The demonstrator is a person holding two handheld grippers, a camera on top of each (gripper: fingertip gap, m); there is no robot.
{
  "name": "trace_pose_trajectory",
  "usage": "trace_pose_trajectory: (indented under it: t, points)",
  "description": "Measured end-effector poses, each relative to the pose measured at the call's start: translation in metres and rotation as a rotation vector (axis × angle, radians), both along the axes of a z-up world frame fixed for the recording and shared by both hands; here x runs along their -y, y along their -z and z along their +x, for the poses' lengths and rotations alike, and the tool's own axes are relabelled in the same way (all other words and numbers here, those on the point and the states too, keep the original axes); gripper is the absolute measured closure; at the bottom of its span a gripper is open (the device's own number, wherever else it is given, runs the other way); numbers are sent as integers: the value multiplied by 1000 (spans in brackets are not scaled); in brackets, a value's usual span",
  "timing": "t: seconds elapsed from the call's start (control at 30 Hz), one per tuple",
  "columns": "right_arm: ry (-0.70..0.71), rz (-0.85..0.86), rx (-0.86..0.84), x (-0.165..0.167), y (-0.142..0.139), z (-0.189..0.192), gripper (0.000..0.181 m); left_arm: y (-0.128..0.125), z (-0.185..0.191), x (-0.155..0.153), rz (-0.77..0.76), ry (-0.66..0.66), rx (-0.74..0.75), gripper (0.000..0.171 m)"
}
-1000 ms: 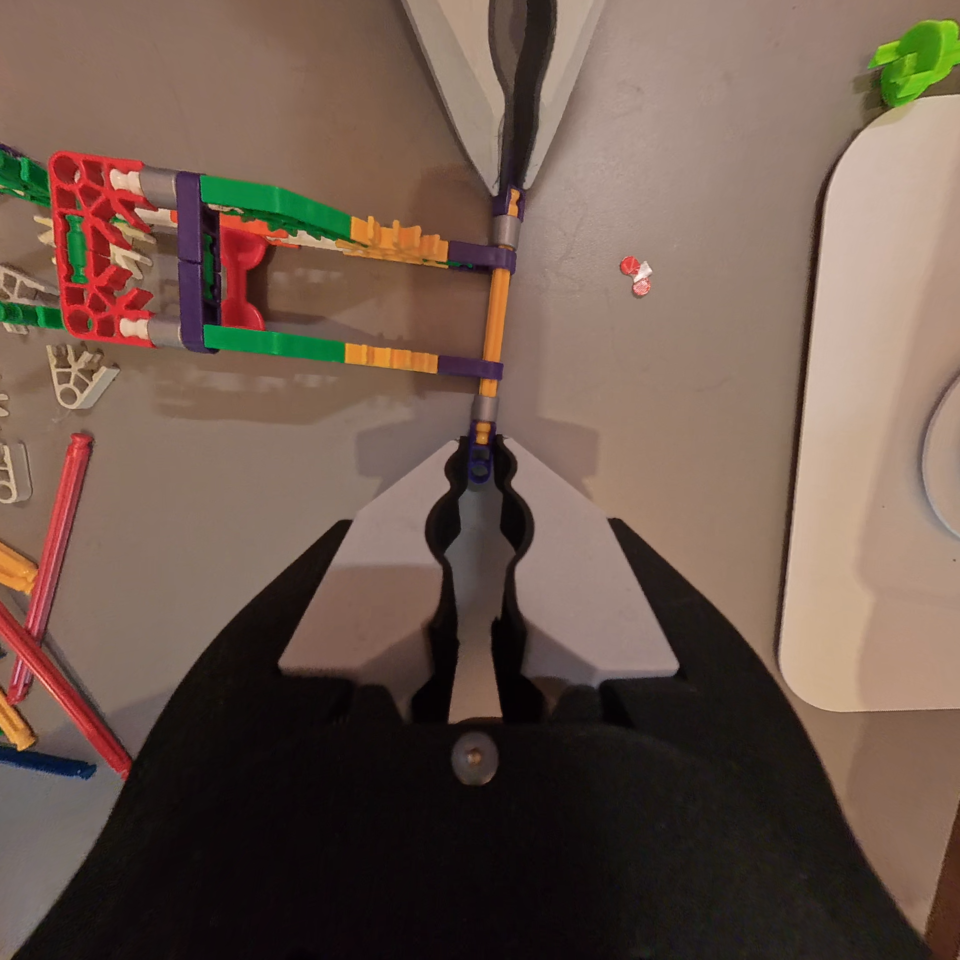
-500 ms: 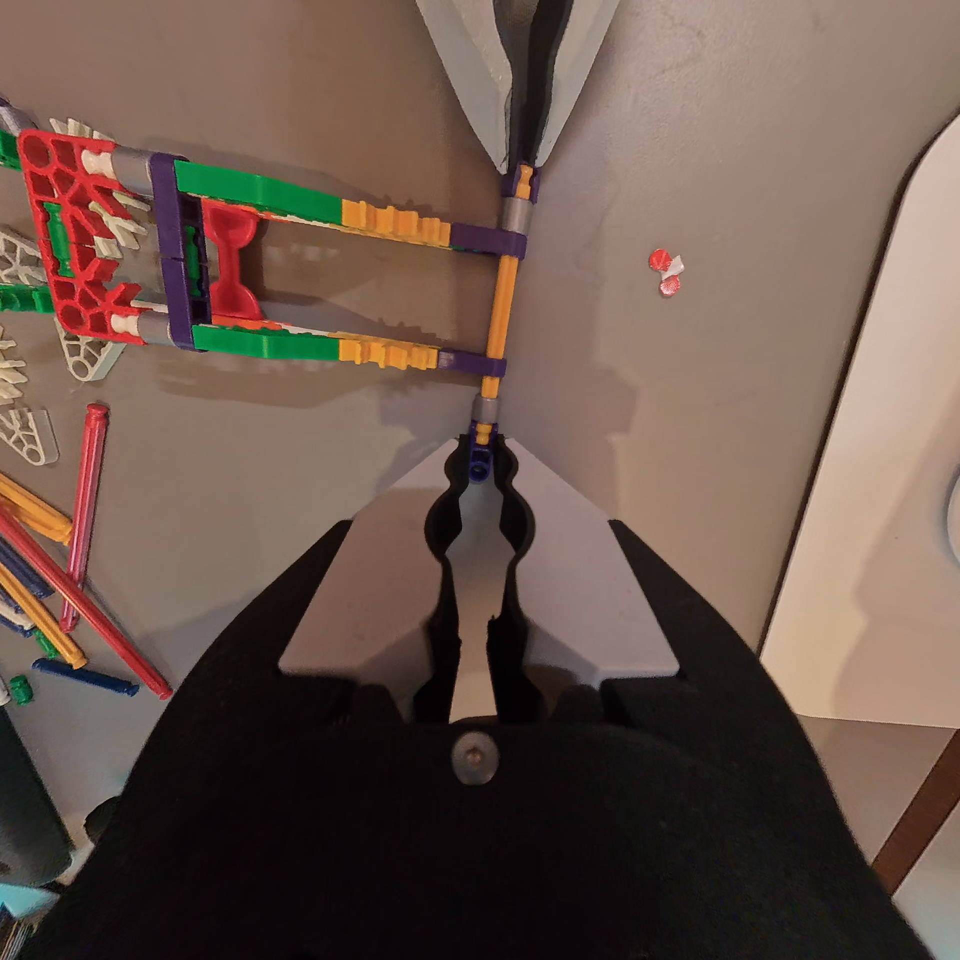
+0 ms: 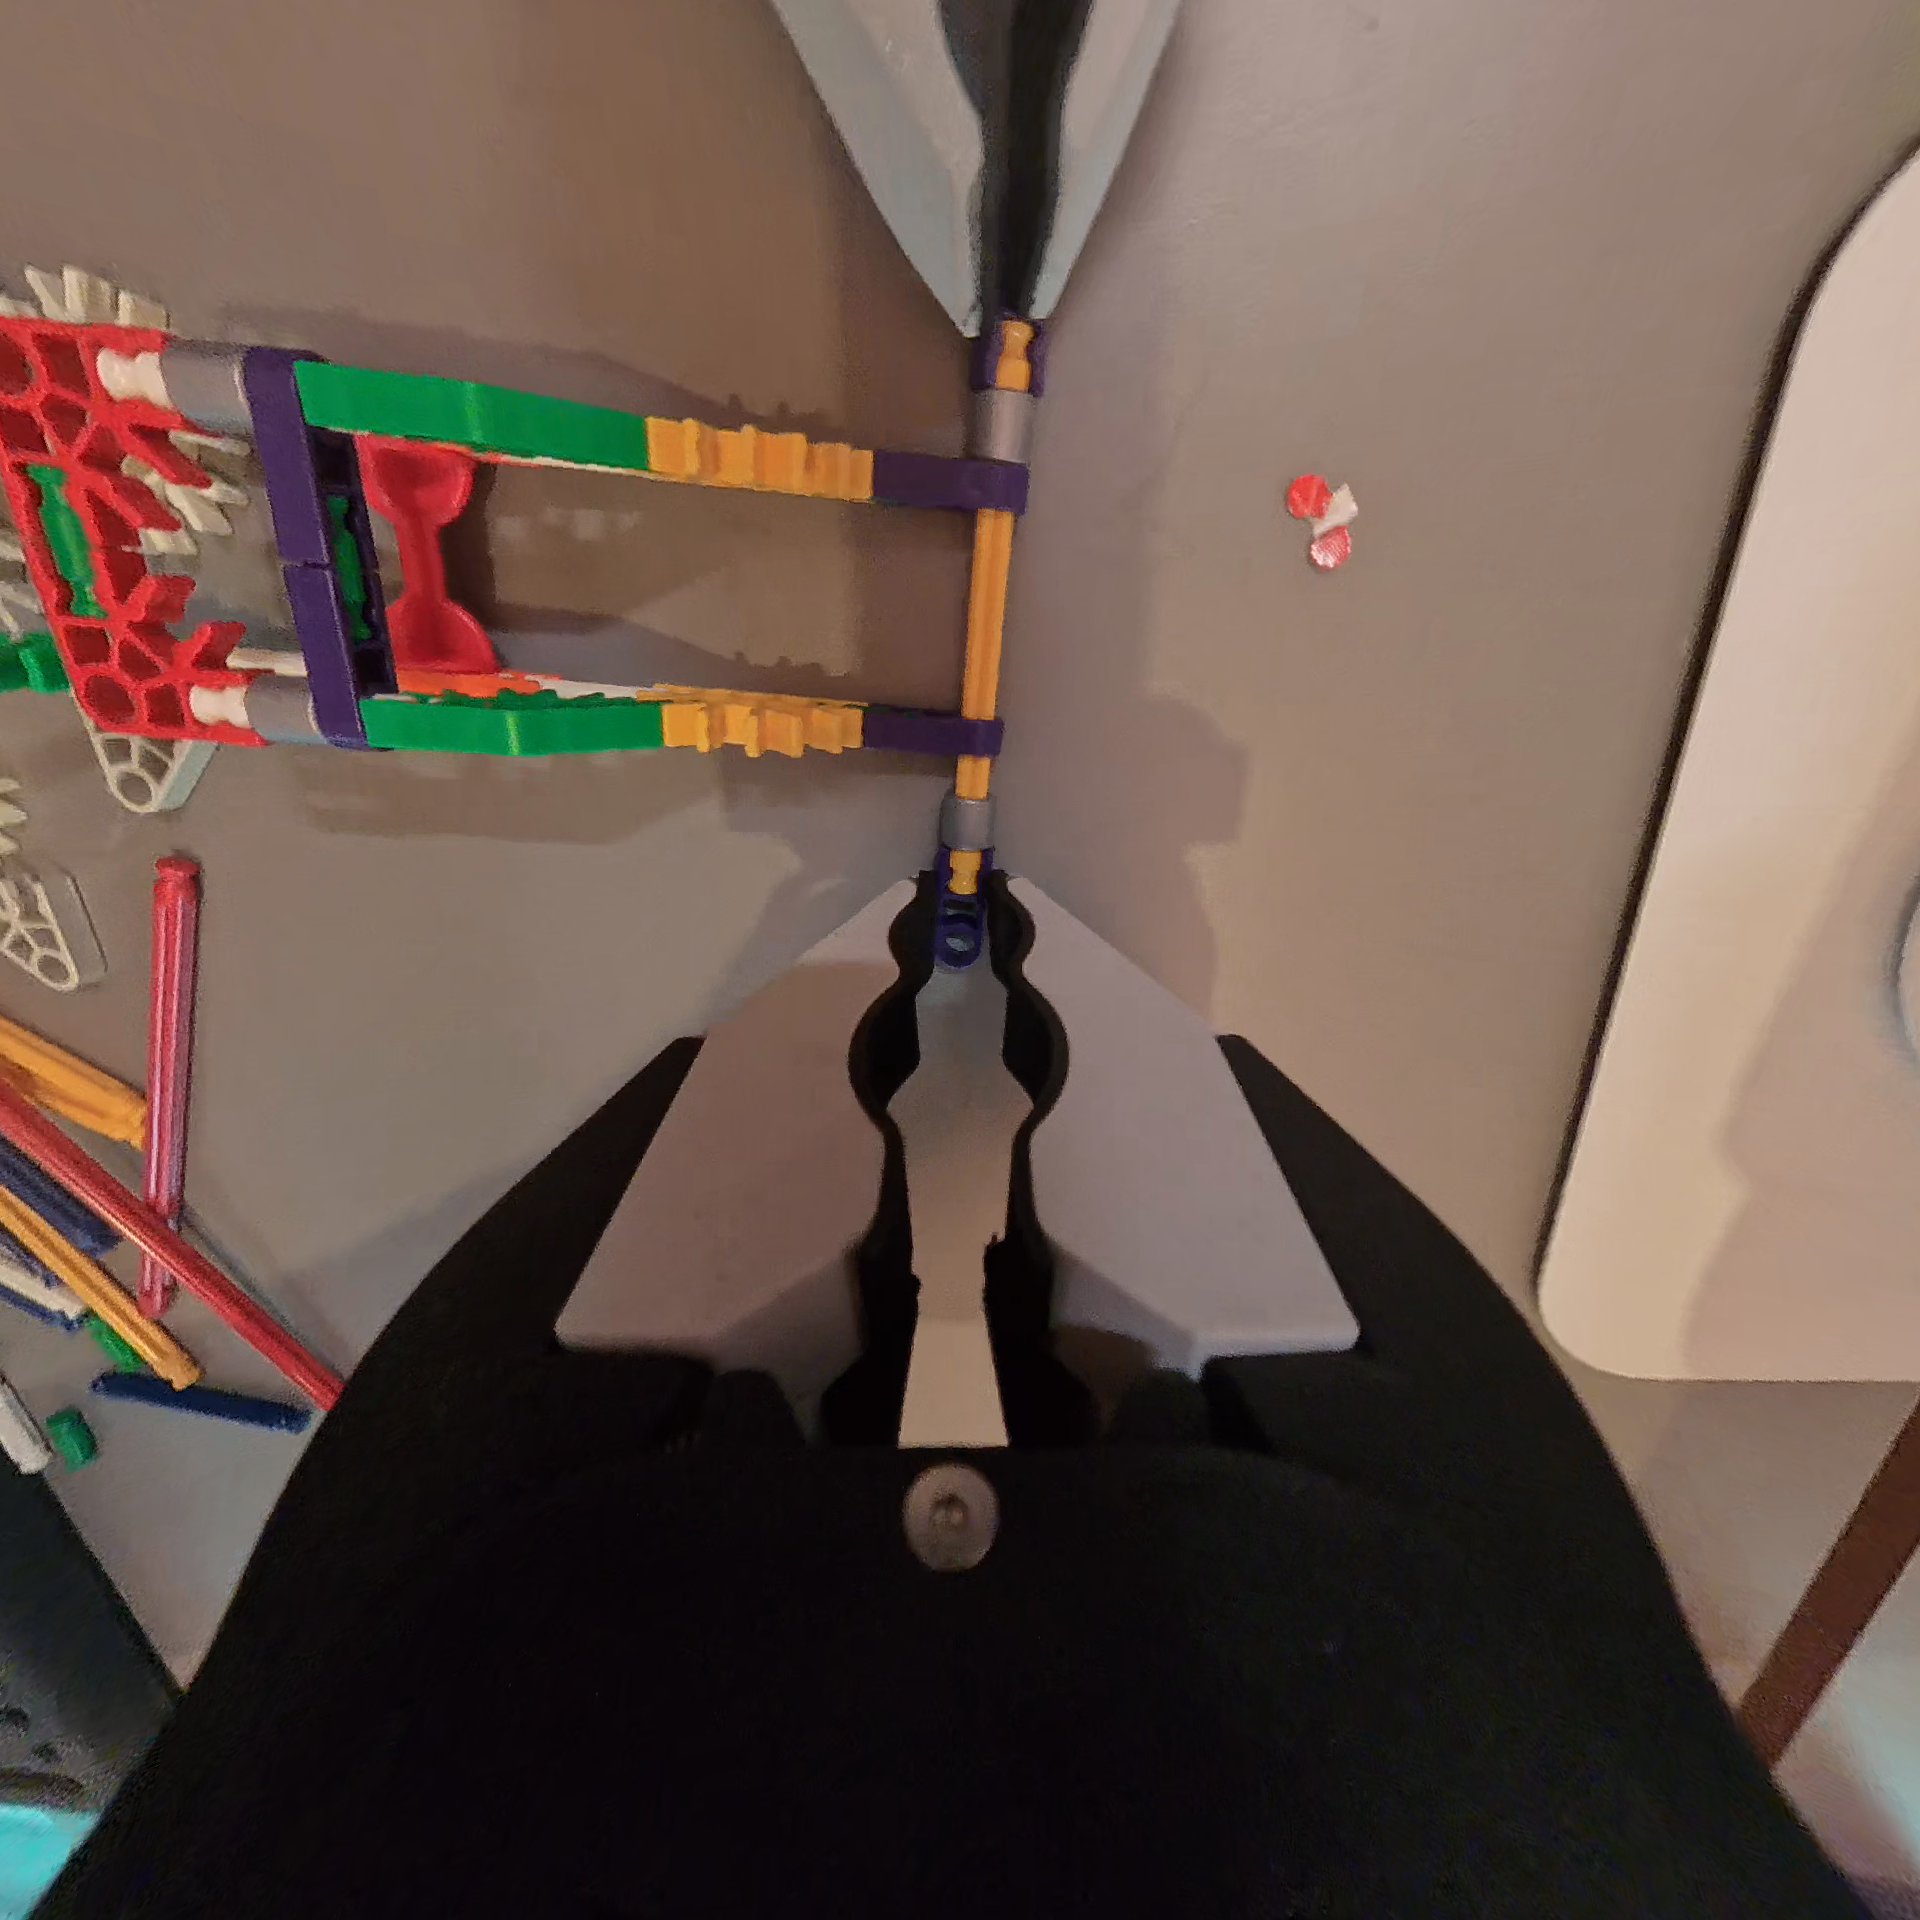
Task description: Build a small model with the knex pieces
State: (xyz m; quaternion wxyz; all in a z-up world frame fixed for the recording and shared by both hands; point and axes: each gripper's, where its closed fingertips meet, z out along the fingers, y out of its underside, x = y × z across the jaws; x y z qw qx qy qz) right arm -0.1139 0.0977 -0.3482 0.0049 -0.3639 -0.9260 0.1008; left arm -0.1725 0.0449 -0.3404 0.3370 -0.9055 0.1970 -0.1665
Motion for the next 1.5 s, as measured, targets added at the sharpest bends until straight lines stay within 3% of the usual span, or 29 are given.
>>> trace_pose_trajectory:
  t: [0.17, 0.3, 0.67, 0.97, 1.1, 1.3, 1.5]
  points:
    - [70, -40, -61, 0, 0, 3, 174, 0, 5, 2, -20, 1, -13, 171]
    - [121, -91, -102, 3, -7, 3, 163, -1, 7, 5, -41, -17, -5, 169]
    - [320, -189, -305, -8, -53, 25, 147, -25, 1, 23, 21, -216, 22, 122]
    - [352, -202, -292, 4, -49, 75, 145, -35, 8, 47, 37, -332, 28, 106]
    - [379, -214, -298, 6, -47, 90, 145, -40, 7, 55, 49, -375, 4, 104]
    - [477, -254, -345, -3, -50, 97, 136, -42, 3, 67, 49, -411, -15, 118]
    - [523, -277, -344, -5, -47, 105, 136, -39, 10, 75, 34, -428, 28, 120]
